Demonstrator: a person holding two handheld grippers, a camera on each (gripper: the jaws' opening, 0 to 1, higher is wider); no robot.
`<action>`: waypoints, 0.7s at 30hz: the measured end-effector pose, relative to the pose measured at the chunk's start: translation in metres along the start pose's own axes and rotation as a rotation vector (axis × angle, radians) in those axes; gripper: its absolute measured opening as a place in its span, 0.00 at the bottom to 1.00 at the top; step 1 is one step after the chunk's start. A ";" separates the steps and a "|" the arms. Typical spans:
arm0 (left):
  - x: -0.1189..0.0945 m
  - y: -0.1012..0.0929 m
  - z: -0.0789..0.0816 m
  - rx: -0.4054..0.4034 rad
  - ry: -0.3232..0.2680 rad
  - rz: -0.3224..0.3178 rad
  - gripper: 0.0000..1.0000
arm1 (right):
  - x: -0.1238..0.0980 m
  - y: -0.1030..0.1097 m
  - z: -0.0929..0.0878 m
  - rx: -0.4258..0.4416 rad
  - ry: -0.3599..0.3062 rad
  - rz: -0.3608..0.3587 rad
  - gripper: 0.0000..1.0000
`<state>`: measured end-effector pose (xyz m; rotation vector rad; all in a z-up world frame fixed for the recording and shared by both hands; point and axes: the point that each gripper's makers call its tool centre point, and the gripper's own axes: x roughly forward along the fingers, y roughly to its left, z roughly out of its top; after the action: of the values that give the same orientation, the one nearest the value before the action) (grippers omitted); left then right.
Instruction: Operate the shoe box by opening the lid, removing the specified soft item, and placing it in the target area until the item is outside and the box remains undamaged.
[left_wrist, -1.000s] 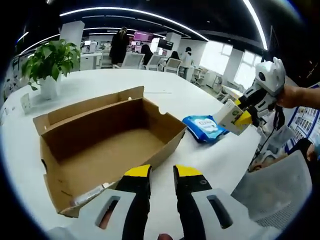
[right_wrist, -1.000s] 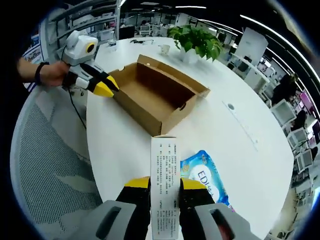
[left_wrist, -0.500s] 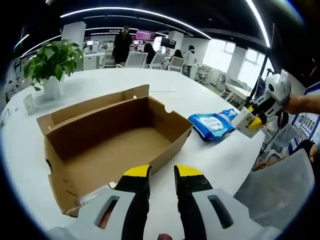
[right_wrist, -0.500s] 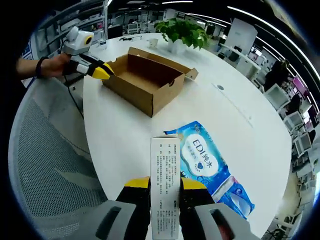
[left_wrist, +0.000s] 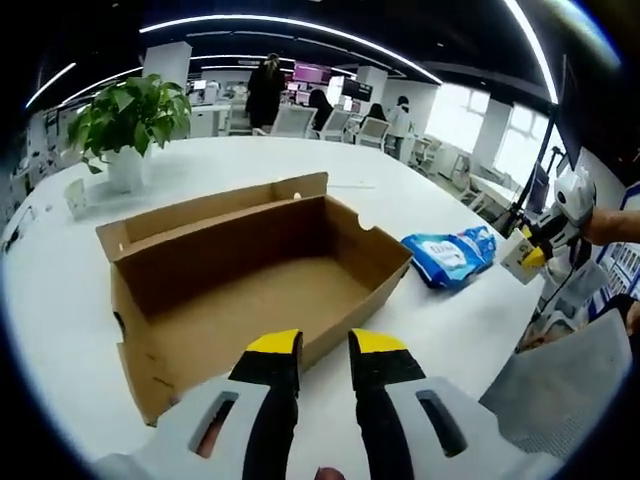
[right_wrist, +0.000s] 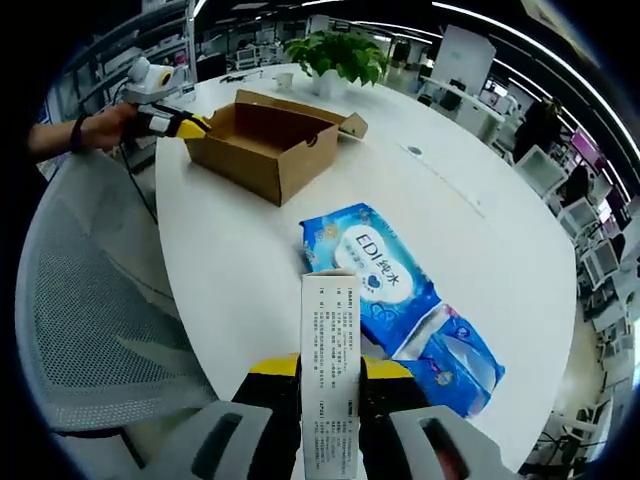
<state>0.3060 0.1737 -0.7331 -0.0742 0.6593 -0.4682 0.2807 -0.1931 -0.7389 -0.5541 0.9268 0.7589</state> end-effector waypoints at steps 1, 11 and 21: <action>-0.001 0.001 0.001 0.000 -0.004 0.006 0.18 | -0.001 -0.002 -0.001 0.000 0.001 -0.001 0.17; -0.003 0.014 0.003 -0.004 -0.012 0.053 0.18 | -0.010 -0.034 -0.006 -0.027 0.015 -0.012 0.17; -0.005 0.027 0.004 -0.013 -0.019 0.092 0.19 | -0.012 -0.072 0.010 -0.093 0.018 -0.033 0.17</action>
<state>0.3158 0.1995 -0.7331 -0.0604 0.6439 -0.3745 0.3369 -0.2346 -0.7164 -0.6568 0.9003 0.7710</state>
